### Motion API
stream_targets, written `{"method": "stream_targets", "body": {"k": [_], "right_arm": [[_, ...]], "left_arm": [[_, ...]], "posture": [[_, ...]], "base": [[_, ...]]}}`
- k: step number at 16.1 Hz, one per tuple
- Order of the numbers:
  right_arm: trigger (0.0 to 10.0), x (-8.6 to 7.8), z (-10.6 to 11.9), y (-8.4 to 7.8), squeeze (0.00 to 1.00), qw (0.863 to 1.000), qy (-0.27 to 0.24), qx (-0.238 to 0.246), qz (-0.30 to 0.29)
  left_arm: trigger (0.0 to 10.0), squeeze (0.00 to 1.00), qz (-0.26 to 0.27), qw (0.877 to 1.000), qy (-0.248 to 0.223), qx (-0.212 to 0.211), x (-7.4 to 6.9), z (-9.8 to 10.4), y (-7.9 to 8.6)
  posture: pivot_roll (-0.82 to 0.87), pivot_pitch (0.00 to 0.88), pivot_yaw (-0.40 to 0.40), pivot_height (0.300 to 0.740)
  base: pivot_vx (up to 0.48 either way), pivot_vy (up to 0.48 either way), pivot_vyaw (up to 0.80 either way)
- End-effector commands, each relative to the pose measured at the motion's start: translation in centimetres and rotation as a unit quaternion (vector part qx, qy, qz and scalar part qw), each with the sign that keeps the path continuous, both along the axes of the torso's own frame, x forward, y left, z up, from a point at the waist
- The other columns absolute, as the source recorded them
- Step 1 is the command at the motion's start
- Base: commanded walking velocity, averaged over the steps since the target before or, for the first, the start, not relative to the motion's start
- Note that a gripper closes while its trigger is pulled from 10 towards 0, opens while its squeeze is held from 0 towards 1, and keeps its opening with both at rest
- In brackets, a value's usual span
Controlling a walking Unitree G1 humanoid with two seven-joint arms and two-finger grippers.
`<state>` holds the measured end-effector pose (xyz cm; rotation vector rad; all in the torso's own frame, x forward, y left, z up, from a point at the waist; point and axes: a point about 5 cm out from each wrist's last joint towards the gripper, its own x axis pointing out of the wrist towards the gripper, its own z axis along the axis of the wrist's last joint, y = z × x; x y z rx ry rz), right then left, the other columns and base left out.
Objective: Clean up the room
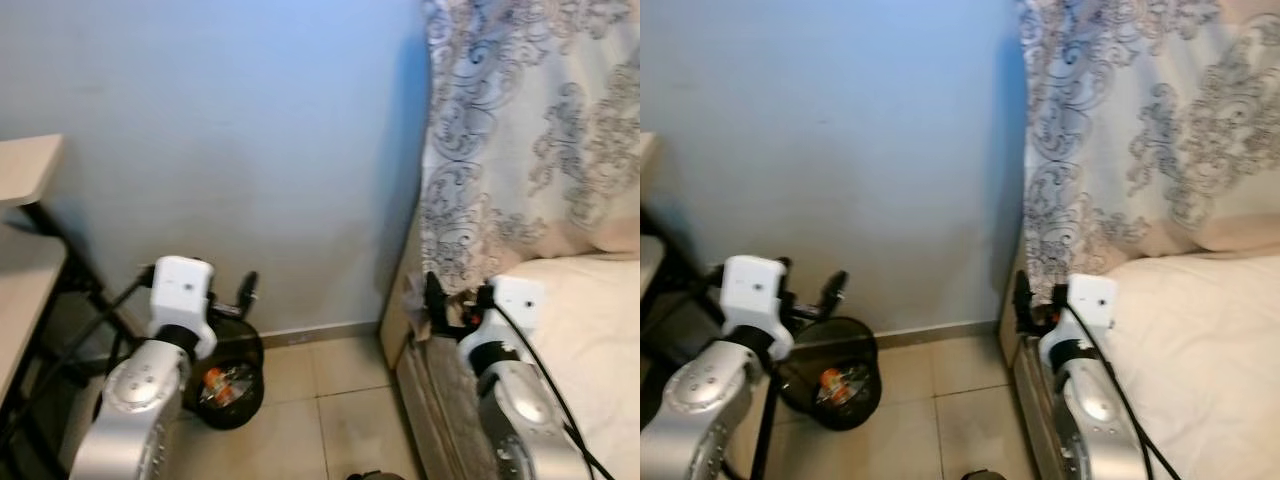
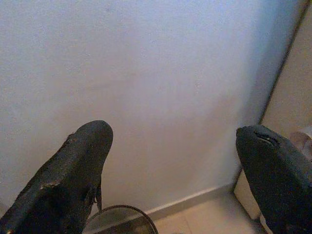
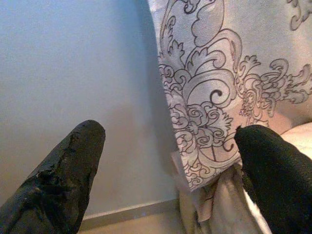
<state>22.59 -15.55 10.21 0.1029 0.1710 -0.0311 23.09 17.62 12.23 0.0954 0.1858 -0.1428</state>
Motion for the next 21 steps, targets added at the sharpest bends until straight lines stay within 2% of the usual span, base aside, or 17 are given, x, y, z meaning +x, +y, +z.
{"method": "stream_targets", "body": {"k": [1,3,4,6,8,11,12,15,17,21], "right_arm": [[10.0,0.3,0.2,-0.5,0.00,1.000,-0.004,-0.005,-0.016],[10.0,0.0,0.0,-1.5,0.00,1.000,-0.001,-0.017,-0.009],[10.0,0.0,-0.2,-1.9,0.00,1.000,0.004,-0.014,-0.018],[10.0,0.3,0.2,-1.7,0.00,1.000,-0.004,-0.013,-0.018],[10.0,0.6,0.6,-1.8,0.00,1.000,-0.015,-0.018,-0.018],[10.0,0.3,0.5,-1.1,0.00,0.999,-0.016,-0.042,0.032],[10.0,0.2,0.5,-1.4,0.00,0.998,-0.014,-0.046,0.036],[10.0,-0.6,-0.3,-4.0,0.00,0.998,0.006,-0.061,0.009],[10.0,-0.9,-0.5,-4.5,0.00,0.998,0.010,-0.055,-0.006],[10.0,-1.1,-0.3,-3.7,0.00,0.999,0.005,-0.042,-0.010]], "left_arm": [[10.0,0.00,0.017,1.000,0.007,0.001,0.2,-0.3,0.5],[10.0,0.00,-0.010,1.000,0.006,0.001,0.2,0.0,-0.3],[10.0,0.00,-0.006,1.000,0.008,0.010,0.0,-0.1,0.1],[10.0,0.00,0.008,1.000,0.007,0.012,0.1,-0.1,0.9],[10.0,0.00,-0.002,1.000,0.001,0.017,0.6,0.2,0.5],[10.0,0.00,-0.014,1.000,0.012,0.018,0.0,-0.3,0.3],[10.0,0.00,-0.014,1.000,0.014,0.023,-0.1,-0.4,0.4],[10.0,0.00,-0.012,0.999,0.010,0.030,-0.2,-0.2,1.0],[10.0,0.00,-0.010,0.999,0.010,0.031,-0.2,-0.2,1.2],[10.0,0.00,-0.014,1.000,0.013,-0.014,0.1,-0.1,0.3]], "posture": [[-0.04,0.000,0.031,0.740],[-0.02,0.000,0.005,0.740],[-0.02,0.000,0.004,0.740],[-0.03,0.000,0.022,0.740],[-0.03,0.000,0.036,0.740],[-0.04,0.000,0.044,0.740],[-0.04,0.000,0.040,0.740],[-0.03,0.000,0.022,0.740],[-0.03,0.000,0.028,0.740],[-0.04,0.000,0.040,0.740]], "base": [[0.000,0.000,-0.80],[0.000,0.000,-0.80],[0.000,0.000,-0.80],[0.000,0.000,-0.80],[0.000,0.000,-0.80],[0.000,0.000,-0.80],[0.000,0.000,-0.80],[0.000,0.000,-0.80],[0.000,0.000,-0.80],[0.000,0.000,-0.80]]}}
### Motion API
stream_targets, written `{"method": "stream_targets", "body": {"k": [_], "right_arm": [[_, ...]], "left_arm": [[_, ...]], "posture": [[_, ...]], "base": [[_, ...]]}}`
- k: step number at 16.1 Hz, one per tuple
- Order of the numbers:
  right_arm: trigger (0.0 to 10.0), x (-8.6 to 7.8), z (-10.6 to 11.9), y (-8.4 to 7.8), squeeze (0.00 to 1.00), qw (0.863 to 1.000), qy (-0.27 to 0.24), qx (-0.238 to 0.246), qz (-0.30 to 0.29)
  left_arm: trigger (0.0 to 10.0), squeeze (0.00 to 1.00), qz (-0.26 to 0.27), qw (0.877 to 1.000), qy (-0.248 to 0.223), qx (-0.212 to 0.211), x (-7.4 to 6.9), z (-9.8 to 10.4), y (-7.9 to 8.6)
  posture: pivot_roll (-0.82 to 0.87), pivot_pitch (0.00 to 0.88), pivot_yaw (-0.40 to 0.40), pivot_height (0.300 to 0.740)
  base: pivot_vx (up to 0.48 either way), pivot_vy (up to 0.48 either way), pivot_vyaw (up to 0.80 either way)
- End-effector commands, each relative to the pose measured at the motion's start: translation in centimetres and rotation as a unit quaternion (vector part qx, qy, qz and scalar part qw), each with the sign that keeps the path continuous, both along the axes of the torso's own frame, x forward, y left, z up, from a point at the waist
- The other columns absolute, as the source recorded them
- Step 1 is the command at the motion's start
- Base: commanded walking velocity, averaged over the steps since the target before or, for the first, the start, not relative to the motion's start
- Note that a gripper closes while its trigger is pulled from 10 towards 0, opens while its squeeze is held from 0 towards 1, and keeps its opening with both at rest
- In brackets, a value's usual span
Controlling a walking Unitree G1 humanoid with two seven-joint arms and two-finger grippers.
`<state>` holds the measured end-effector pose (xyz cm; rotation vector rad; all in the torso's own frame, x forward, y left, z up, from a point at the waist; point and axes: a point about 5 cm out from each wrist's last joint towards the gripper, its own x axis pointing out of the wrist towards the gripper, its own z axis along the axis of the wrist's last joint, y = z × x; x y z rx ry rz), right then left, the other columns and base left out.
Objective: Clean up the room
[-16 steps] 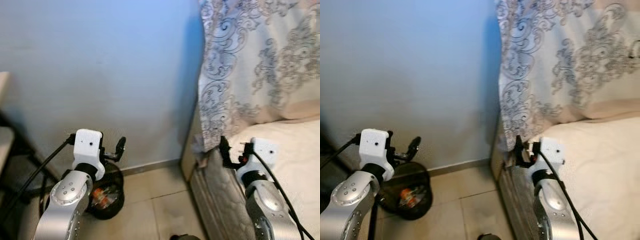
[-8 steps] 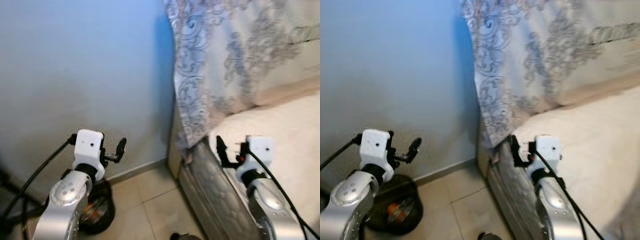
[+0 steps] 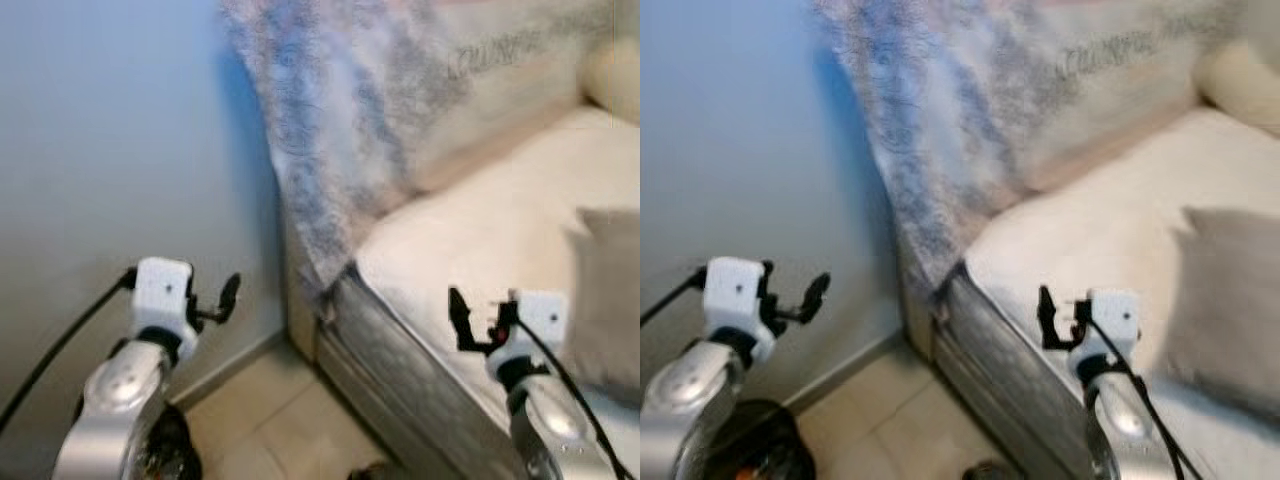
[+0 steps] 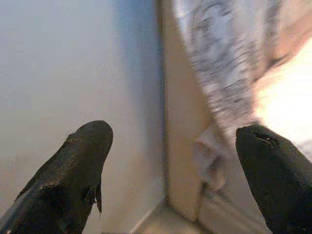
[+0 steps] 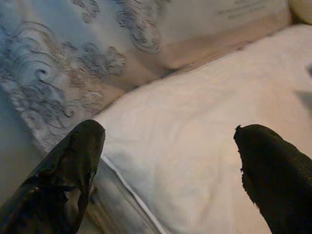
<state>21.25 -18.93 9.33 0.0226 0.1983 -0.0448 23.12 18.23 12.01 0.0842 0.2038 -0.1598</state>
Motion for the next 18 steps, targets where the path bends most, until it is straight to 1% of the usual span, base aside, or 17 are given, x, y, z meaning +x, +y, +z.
{"method": "stream_targets", "body": {"k": [1,3,4,5,6,7,8,9,11,12,13,15,18], "right_arm": [[10.0,0.4,0.8,-0.2,0.00,1.000,-0.015,0.008,-0.015],[10.0,0.6,1.0,0.2,0.00,1.000,-0.019,0.018,-0.017],[10.0,0.7,1.0,0.5,0.00,0.999,-0.020,0.020,-0.016],[10.0,0.7,1.0,0.6,0.00,0.999,-0.020,0.021,-0.016],[10.0,0.9,1.0,1.0,0.00,0.999,-0.021,0.023,-0.015],[10.0,1.0,1.1,1.0,0.00,0.999,-0.022,0.024,-0.014],[10.0,1.1,1.2,1.0,0.00,0.999,-0.022,0.022,-0.016],[10.0,1.3,1.3,1.0,0.00,0.999,-0.023,0.017,-0.017],[10.0,1.7,1.4,1.0,0.00,0.999,-0.024,0.013,-0.016],[10.0,1.8,1.5,1.0,0.00,1.000,-0.024,0.012,-0.015],[10.0,2.0,1.4,1.2,0.00,1.000,-0.021,0.009,-0.009],[10.0,2.0,1.3,1.3,0.00,1.000,-0.017,0.006,-0.006],[10.0,2.3,1.3,1.7,0.00,1.000,-0.016,0.003,0.001]], "left_arm": [[10.0,0.00,0.002,1.000,-0.002,0.005,0.1,0.1,-0.2],[10.0,0.00,0.029,0.999,-0.013,0.006,0.3,0.3,0.1],[10.0,0.00,0.072,0.997,-0.023,0.025,0.5,0.6,0.7],[10.0,0.00,0.087,0.996,-0.019,0.026,0.6,0.6,0.9],[10.0,0.00,0.093,0.996,0.003,-0.014,0.7,0.3,1.1],[10.0,0.00,0.094,0.995,0.012,-0.033,0.8,0.1,1.1],[10.0,0.00,0.071,0.997,0.007,-0.035,0.8,0.2,1.0],[10.0,0.00,0.057,0.998,0.000,-0.028,0.8,0.3,0.8],[10.0,0.00,0.050,0.999,-0.013,-0.010,1.1,0.6,0.5],[10.0,0.00,0.048,0.999,-0.014,-0.011,1.2,0.6,0.4],[10.0,0.00,0.030,0.999,-0.015,-0.026,1.4,0.9,0.0],[10.0,0.00,0.023,0.999,-0.020,-0.023,1.6,1.1,-0.2],[10.0,0.00,0.022,0.999,-0.022,-0.019,1.9,1.2,0.1]], "posture": [[-0.04,0.000,0.038,0.740],[-0.04,0.000,0.036,0.740],[-0.04,0.000,0.033,0.740],[-0.04,0.000,0.033,0.740],[-0.04,0.000,0.030,0.740],[-0.05,0.000,0.029,0.740],[-0.05,0.000,0.029,0.740],[-0.05,0.000,0.027,0.740],[-0.05,0.000,0.024,0.740],[-0.05,0.000,0.022,0.740],[-0.05,0.000,0.019,0.740],[-0.05,0.000,0.017,0.740],[-0.05,0.000,0.019,0.740]], "base": [[0.000,0.000,-0.80],[0.000,0.000,-0.80],[0.000,0.000,-0.80],[0.000,0.000,-0.80],[0.000,0.000,-0.80],[0.000,0.000,-0.80],[0.000,0.000,-0.80],[0.000,0.000,-0.80],[0.000,0.000,-0.80],[0.000,0.000,-0.80],[0.000,0.000,-0.80],[0.300,0.000,-0.80],[0.322,0.000,-0.70]]}}
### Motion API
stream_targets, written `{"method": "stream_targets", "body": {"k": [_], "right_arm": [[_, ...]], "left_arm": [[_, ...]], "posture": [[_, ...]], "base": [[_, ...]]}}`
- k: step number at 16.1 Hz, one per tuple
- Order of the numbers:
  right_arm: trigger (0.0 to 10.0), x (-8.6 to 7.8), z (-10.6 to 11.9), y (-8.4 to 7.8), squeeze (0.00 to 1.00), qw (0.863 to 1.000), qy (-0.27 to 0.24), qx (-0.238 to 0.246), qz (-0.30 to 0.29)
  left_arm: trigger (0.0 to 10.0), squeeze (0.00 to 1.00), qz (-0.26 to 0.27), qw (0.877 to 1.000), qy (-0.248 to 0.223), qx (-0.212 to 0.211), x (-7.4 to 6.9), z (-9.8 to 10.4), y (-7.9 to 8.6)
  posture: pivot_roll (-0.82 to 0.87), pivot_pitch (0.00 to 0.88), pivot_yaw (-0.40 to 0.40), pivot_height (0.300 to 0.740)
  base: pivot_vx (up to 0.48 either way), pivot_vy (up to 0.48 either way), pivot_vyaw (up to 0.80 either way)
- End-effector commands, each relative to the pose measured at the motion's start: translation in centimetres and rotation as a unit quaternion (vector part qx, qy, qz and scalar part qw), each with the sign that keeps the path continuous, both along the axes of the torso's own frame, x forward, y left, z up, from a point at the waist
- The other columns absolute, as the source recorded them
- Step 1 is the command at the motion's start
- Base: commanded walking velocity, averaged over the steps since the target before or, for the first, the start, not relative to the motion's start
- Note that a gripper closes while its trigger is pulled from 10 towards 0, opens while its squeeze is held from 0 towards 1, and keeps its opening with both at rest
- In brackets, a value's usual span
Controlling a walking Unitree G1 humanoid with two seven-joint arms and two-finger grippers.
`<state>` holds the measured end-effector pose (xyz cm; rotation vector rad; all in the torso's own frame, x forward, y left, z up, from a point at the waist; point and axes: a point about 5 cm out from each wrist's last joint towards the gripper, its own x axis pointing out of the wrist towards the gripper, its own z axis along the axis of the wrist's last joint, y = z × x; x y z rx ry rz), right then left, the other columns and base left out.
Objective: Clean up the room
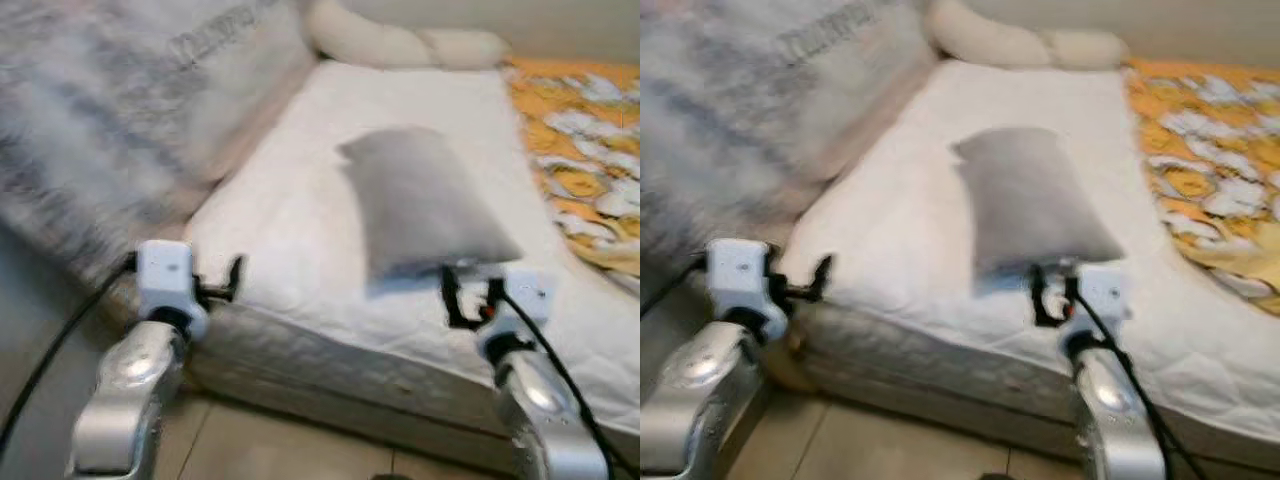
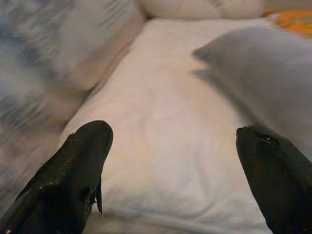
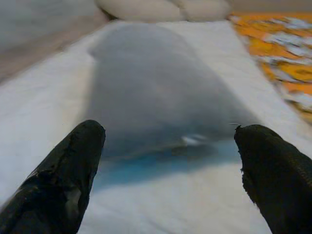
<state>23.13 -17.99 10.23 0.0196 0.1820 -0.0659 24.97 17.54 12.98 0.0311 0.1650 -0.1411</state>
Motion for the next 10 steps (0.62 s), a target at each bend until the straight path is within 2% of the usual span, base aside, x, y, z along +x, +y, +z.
{"method": "stream_targets", "body": {"k": [1,10], "right_arm": [[10.0,0.55,0.49,0.80,0.00,1.000,-0.009,0.003,0.012],[10.0,1.04,0.65,0.74,0.00,1.000,-0.015,-0.010,0.018]], "left_arm": [[10.0,0.00,0.010,1.000,-0.004,0.007,0.10,0.21,0.77],[10.0,0.00,-0.007,1.000,-0.009,0.011,0.51,0.30,0.44]], "posture": [[-0.06,0.000,0.020,0.740],[-0.06,0.000,0.016,0.740]], "base": [[0.322,0.000,0.00],[0.332,0.000,0.00]]}}
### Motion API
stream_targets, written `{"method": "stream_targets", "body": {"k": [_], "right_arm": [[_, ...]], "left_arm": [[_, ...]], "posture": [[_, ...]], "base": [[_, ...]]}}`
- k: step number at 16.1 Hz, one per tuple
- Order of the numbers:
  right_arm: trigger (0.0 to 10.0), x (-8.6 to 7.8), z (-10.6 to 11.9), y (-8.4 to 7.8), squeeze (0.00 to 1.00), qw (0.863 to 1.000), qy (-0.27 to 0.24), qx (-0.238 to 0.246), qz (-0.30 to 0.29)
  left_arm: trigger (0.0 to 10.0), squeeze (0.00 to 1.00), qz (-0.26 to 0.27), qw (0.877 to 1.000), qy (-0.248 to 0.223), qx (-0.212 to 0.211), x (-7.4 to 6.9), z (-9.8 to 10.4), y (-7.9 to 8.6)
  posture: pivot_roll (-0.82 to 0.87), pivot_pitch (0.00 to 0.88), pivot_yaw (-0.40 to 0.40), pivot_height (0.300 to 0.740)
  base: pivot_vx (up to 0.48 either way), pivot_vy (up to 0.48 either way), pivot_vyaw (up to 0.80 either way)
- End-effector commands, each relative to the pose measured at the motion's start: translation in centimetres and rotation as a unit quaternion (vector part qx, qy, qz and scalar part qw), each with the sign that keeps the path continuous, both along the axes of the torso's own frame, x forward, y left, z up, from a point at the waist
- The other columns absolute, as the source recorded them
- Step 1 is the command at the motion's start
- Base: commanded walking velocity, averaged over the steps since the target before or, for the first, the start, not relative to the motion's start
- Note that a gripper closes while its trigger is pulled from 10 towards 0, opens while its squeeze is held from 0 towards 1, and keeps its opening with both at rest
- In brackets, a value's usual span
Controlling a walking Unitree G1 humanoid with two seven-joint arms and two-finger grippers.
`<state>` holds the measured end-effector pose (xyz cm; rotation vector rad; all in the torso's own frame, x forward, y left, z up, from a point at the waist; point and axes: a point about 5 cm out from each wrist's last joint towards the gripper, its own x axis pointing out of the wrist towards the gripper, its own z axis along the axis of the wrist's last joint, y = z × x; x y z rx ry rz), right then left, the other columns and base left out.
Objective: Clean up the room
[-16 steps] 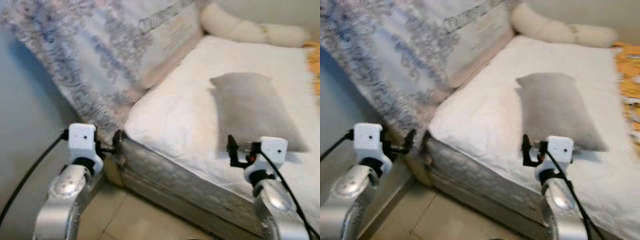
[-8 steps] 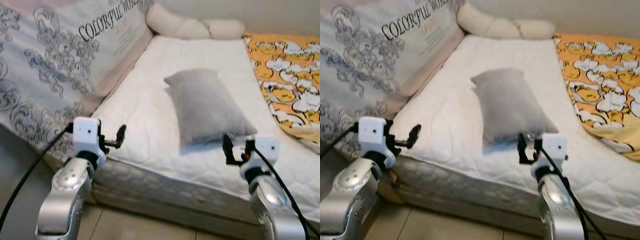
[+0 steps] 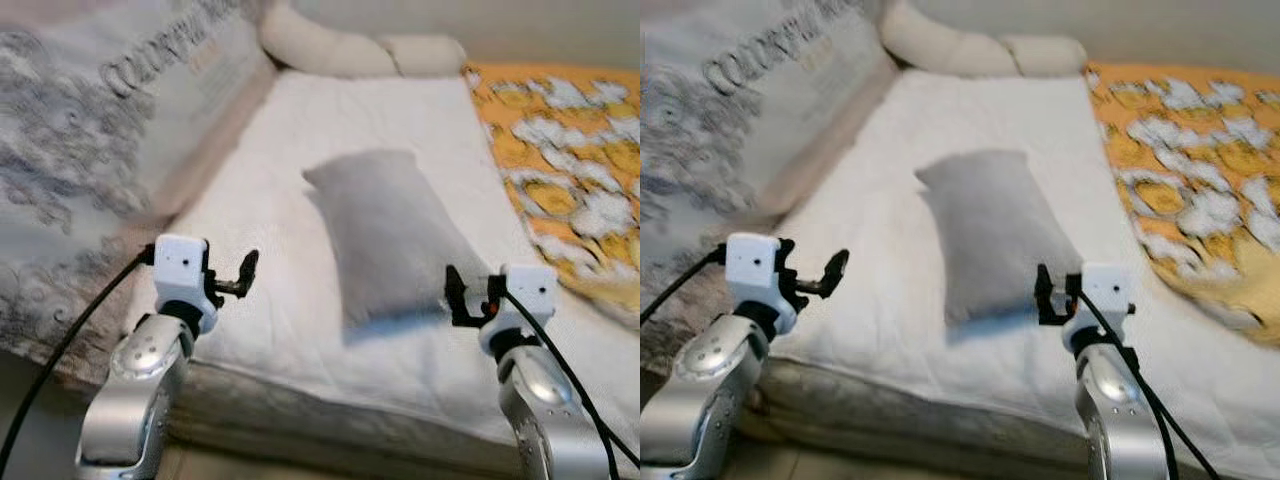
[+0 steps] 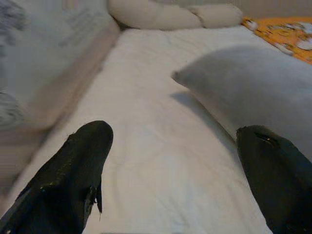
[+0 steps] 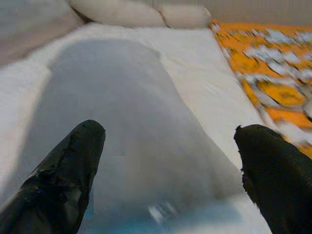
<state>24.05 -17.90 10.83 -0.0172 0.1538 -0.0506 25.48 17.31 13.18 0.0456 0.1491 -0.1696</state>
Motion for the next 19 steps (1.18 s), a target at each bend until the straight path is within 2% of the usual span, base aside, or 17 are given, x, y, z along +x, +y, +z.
{"method": "stream_targets", "body": {"k": [1,5,9,12,19], "right_arm": [[10.0,0.1,0.0,0.7,0.00,1.000,0.000,0.009,0.010],[10.0,-0.2,0.0,0.6,0.00,1.000,-0.002,0.012,0.008],[10.0,-0.4,-0.3,0.7,0.00,1.000,-0.001,0.013,0.006],[10.0,-0.5,-0.2,0.7,0.00,1.000,-0.005,0.019,0.006],[10.0,-0.4,-0.3,0.6,0.00,1.000,-0.004,0.020,0.001]], "left_arm": [[10.0,0.00,0.007,1.000,-0.001,0.006,0.0,0.1,0.7],[10.0,0.00,-0.008,1.000,0.001,0.008,0.0,0.0,0.3],[10.0,0.00,-0.022,1.000,0.004,0.013,0.0,-0.2,0.2],[10.0,0.00,-0.048,0.999,0.007,0.015,0.0,-0.4,-0.5],[10.0,0.00,-0.058,0.998,0.010,0.023,0.1,-0.5,-0.6]], "posture": [[-0.06,0.000,0.018,0.740],[-0.06,0.000,0.023,0.740],[-0.06,0.000,0.026,0.740],[-0.07,0.000,0.033,0.740],[-0.07,0.000,0.039,0.740]], "base": [[0.337,0.000,0.00],[0.338,0.000,-0.66],[0.312,0.000,0.00],[0.000,0.000,0.00],[0.000,0.000,0.00]]}}
